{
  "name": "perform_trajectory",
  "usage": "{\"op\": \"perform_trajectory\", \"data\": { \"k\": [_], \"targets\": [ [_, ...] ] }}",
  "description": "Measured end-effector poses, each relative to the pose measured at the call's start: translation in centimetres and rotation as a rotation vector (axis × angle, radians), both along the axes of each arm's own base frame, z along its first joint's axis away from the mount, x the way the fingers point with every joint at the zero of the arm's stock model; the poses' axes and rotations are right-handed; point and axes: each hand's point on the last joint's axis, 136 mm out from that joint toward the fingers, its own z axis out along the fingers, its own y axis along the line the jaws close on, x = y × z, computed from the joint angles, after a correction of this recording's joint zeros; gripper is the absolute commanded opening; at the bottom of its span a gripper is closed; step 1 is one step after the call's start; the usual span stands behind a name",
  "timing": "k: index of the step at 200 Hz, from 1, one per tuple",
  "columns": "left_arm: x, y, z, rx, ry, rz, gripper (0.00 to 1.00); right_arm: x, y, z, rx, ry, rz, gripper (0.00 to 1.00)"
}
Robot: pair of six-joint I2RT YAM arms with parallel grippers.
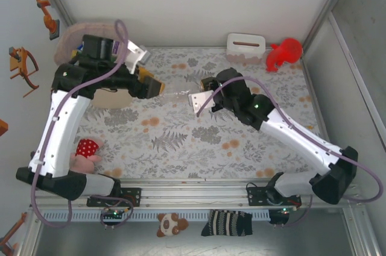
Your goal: Put the plastic bottles in the bin
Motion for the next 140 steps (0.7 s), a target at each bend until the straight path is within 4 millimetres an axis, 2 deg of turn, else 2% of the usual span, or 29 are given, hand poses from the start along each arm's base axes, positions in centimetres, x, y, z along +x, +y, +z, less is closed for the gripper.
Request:
{"op": "perform_trajectory", "data": {
  "k": [24, 78, 113, 140],
  "targets": [
    [-1.0, -1.8, -2.0, 0.050, 0.042, -0.098, 0.82, -2.2, -0.1, 0.5, -0.052, -0.083, 0.060, 0.00],
    [-4.4, -5.9, -4.2, 0.097, 0.081, -0.334, 0.84, -5.4, -0.3, 1.6, -0.135, -0.237, 0.182, 0.00],
    [-5.4, -8.0, -5.5, 0.120, 0.117, -0.426, 0.80, -6.8, 0.1, 3.2, -0.138, -0.317, 0.239, 0.00],
    [-6.4, -9.3, -6.2, 0.133, 0.146, -0.490, 0.74, -7.5, 0.4, 3.4, -0.153, -0.338, 0.265, 0.00]
  ]
}}
